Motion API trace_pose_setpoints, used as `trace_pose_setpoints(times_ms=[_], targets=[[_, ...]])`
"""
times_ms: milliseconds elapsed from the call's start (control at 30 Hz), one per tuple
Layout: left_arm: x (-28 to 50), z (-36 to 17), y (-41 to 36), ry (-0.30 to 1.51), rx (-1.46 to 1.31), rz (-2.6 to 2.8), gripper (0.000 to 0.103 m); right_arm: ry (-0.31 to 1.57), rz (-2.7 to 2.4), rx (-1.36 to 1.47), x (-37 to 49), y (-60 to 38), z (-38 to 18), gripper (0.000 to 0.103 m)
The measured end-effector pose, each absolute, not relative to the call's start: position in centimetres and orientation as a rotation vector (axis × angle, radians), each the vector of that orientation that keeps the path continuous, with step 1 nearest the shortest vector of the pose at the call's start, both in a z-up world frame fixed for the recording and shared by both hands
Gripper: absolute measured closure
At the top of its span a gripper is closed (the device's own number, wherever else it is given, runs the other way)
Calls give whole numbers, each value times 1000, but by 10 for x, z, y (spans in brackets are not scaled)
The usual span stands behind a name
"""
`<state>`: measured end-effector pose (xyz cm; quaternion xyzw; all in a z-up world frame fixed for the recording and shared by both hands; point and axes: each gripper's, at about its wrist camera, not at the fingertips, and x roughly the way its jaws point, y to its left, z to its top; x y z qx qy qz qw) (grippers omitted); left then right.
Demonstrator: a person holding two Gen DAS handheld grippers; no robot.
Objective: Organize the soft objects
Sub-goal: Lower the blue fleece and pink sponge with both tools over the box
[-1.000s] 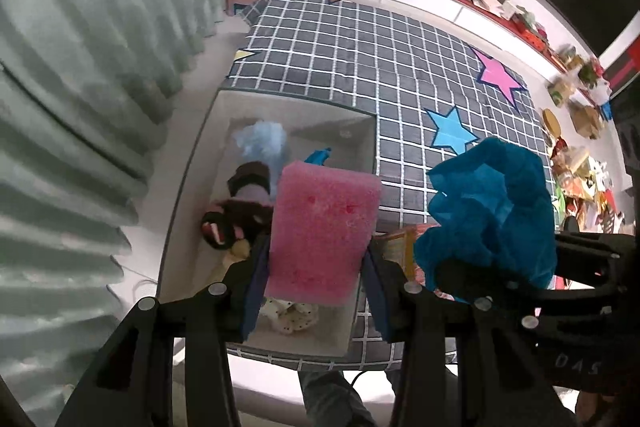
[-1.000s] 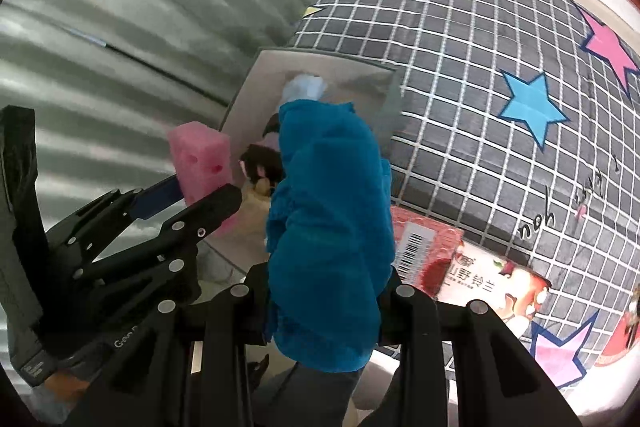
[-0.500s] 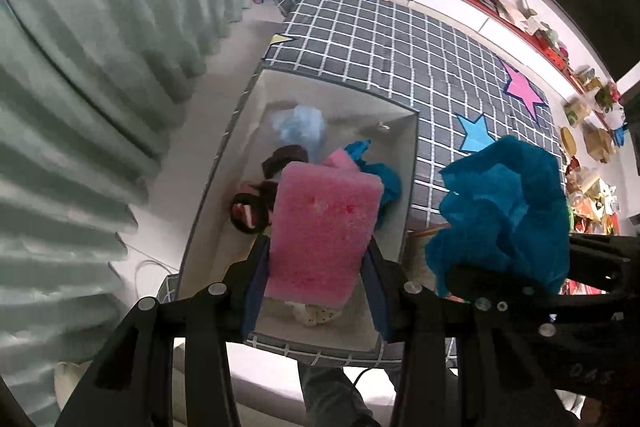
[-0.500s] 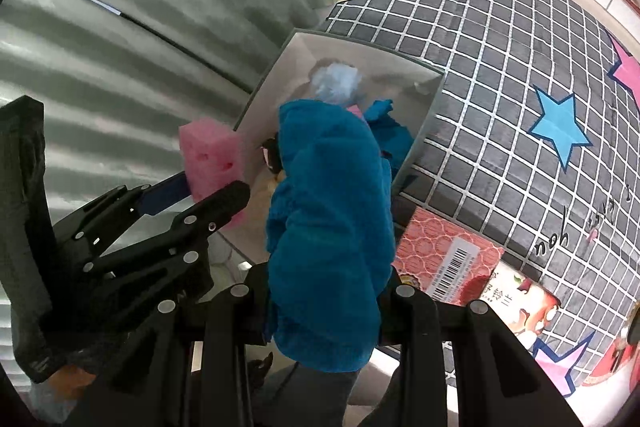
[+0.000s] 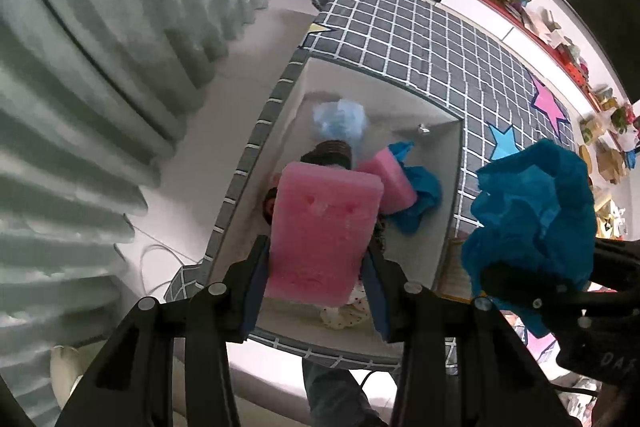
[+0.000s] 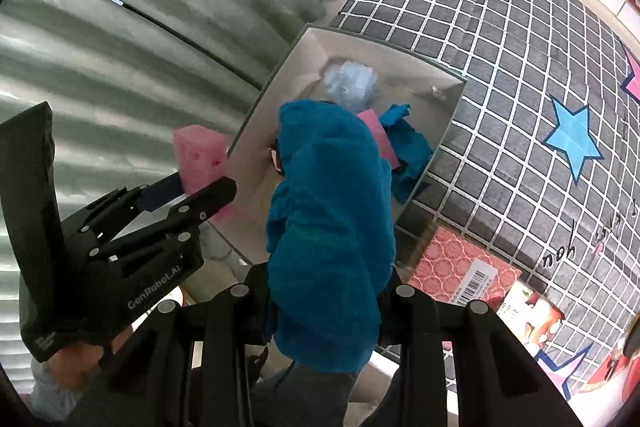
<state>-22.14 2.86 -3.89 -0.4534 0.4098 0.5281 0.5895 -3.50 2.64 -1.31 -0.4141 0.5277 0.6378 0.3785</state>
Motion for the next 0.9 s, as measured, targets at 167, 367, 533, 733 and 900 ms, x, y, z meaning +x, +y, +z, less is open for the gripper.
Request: trace_pose_setpoints(times_ms=[167, 367, 533, 733, 900], targets=[[-226, -45, 30, 966, -1075, 1232, 55, 1358, 1636, -1075, -41, 33, -18, 68], [-230, -56, 30, 991, -1095, 1227, 55, 1369, 1648, -1095, -50, 38, -25, 68], [-232, -66, 29, 1017, -1112, 1220, 55, 1380, 1646, -1114, -56, 40, -34, 68], [-231, -78, 27, 1047, -1126, 1213, 55, 1396, 1634, -1132, -59, 41, -45, 68], [-231, -87, 27, 1066, -1137, 1213, 55, 1408, 1620, -1147, -60, 42, -54, 68]])
